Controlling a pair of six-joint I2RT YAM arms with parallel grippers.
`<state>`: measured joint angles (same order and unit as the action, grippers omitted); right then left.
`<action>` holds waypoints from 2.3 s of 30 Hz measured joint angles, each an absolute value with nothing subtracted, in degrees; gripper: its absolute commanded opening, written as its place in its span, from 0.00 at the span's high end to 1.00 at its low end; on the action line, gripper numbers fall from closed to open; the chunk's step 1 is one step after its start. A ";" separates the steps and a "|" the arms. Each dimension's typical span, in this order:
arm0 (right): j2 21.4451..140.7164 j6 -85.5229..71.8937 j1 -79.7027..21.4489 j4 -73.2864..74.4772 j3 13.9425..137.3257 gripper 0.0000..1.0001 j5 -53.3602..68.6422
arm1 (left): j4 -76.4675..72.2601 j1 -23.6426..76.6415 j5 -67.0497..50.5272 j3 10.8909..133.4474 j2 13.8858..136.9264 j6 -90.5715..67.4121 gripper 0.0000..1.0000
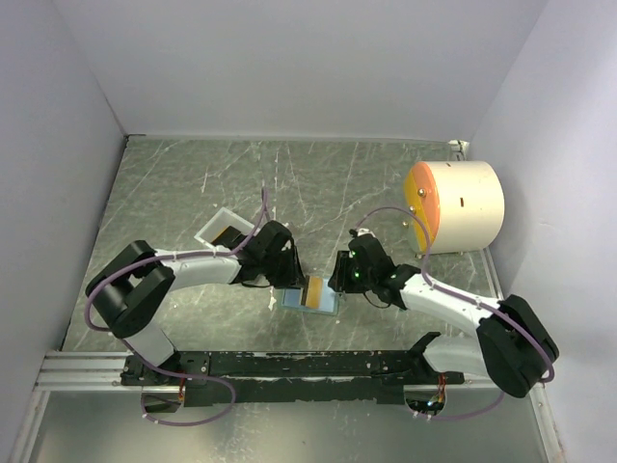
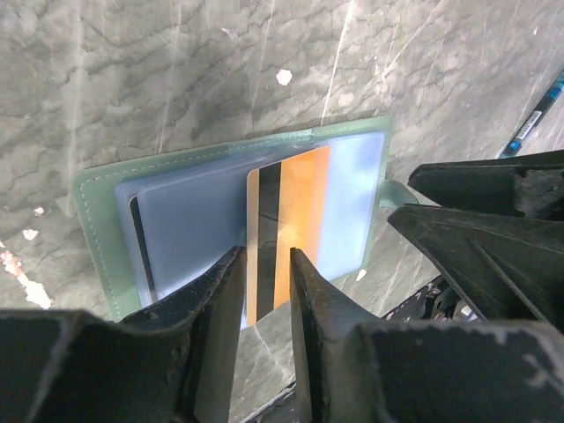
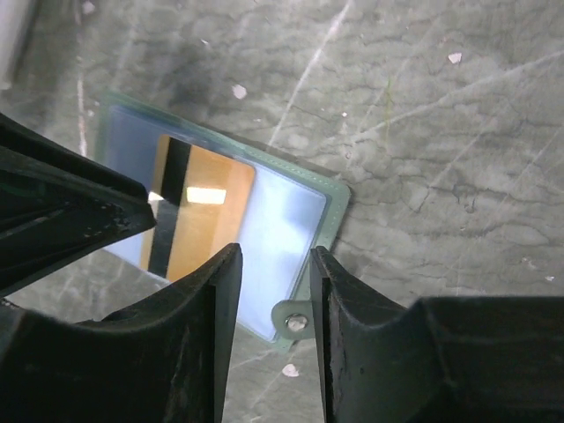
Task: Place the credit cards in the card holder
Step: Insert the credit card into the card holder.
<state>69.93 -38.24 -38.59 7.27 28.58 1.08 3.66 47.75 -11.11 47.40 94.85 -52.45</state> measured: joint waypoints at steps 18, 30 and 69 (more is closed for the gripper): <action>67.09 -40.07 -38.59 18.44 32.18 0.49 -0.43 | 5.39 47.79 -8.78 47.40 91.79 -50.76 0.54; 68.53 -40.01 -38.98 18.50 32.18 0.58 -0.19 | 4.29 47.79 -9.02 46.04 91.81 -50.78 0.52; 68.58 -40.12 -39.07 16.80 29.76 0.72 0.51 | -2.09 51.99 -10.59 47.11 96.77 -51.48 0.52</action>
<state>68.58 -40.12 -39.07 16.80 29.76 0.51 -2.09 51.99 -10.59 47.11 96.77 -51.48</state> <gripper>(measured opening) 0.281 0.481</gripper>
